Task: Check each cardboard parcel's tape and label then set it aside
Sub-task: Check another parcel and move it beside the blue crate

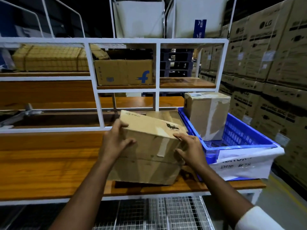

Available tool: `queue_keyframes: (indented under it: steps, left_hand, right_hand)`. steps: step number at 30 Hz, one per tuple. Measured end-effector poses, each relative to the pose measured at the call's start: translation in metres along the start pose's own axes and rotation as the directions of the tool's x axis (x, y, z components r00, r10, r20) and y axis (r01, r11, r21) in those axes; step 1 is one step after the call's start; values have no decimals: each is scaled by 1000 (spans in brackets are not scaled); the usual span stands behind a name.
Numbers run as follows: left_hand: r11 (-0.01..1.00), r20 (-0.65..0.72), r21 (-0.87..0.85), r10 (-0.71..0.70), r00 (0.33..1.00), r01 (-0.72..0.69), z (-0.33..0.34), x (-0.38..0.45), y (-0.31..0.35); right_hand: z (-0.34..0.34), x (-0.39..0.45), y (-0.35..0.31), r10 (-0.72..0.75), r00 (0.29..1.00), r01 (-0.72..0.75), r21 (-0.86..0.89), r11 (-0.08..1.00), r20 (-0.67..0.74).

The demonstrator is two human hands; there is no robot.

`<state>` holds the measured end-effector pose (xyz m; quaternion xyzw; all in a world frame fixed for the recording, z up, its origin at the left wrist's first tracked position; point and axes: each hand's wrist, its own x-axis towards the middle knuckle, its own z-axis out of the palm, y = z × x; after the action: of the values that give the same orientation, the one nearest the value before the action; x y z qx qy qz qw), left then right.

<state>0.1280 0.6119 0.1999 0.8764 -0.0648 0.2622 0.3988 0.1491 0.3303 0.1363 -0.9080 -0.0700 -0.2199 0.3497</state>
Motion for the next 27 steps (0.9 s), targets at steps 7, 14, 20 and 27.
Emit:
queue_keyframes:
  steps: [7,14,20,27]
  left_hand:
    - [956,10,230,-190,982,183,15,-25,-64]
    - [743,395,555,160,904,-374,91,-10,18]
    - [531,630,574,201,750,-624,147,5,85]
    - [520,627,571,224,746,-636,126,17,85]
  right_hand:
    - [18,-7,-27,-161,986,162,-55,985,33]
    - [8,-9,3,124,986,-104,162,981,-116]
    - [8,-22,33,251,966,-259,188,948,64]
    - [9,-26,30,103,980,-138,214,967,168]
